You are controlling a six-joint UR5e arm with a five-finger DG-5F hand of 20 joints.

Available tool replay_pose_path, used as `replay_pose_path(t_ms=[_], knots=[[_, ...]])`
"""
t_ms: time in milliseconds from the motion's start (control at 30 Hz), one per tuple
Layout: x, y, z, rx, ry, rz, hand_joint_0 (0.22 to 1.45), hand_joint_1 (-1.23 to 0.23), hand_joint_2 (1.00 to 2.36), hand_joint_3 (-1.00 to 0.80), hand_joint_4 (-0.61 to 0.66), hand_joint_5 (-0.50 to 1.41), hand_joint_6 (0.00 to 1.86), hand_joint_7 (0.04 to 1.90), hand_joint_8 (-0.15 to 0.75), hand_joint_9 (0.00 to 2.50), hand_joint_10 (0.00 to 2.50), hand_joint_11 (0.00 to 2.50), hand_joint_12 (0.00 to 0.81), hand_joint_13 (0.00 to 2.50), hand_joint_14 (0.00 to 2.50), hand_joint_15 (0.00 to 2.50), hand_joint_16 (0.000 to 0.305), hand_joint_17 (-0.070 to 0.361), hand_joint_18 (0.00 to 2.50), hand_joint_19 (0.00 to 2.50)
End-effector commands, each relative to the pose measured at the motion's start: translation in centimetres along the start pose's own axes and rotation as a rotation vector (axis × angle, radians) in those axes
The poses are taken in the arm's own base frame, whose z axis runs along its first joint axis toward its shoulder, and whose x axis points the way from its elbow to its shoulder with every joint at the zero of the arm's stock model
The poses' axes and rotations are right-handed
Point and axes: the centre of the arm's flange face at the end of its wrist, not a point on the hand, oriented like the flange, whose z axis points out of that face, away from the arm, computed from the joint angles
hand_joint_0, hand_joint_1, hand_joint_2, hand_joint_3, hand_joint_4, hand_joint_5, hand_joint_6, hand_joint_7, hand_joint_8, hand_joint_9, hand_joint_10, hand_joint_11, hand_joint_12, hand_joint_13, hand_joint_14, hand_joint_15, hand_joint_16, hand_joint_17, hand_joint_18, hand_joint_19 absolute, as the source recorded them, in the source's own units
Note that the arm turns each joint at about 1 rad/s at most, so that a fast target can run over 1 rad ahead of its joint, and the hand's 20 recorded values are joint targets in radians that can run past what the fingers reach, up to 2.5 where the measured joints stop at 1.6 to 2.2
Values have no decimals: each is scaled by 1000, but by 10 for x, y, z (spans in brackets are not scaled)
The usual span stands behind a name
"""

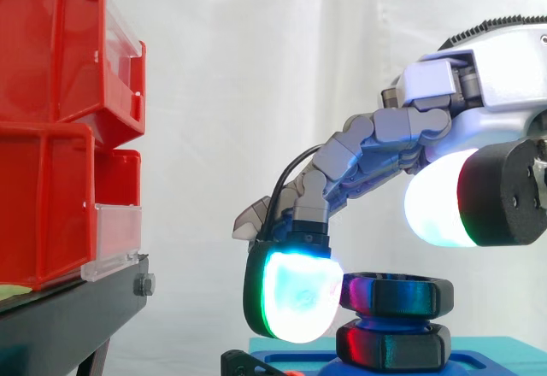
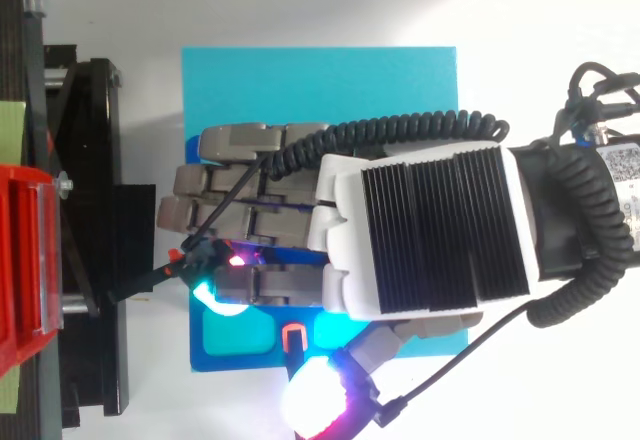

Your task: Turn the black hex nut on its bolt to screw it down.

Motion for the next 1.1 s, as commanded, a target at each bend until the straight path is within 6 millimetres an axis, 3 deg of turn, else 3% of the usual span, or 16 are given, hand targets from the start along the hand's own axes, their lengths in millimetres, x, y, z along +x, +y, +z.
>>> replay_pose_path(t_ms=[0, 1067], knots=[[-5, -2, 0, -12, -6, -1, 491, -214, 1000, -500, 290, -237, 846, 555, 281, 277, 4, 183, 354, 388, 3, 86, 47, 107, 248, 167], [-13, -20, -10, -50, 35, 1, 489, -221, 1000, -500, 320, -231, 865, 558, 293, 307, 4, 208, 358, 420, 3, 103, 48, 109, 277, 168]])
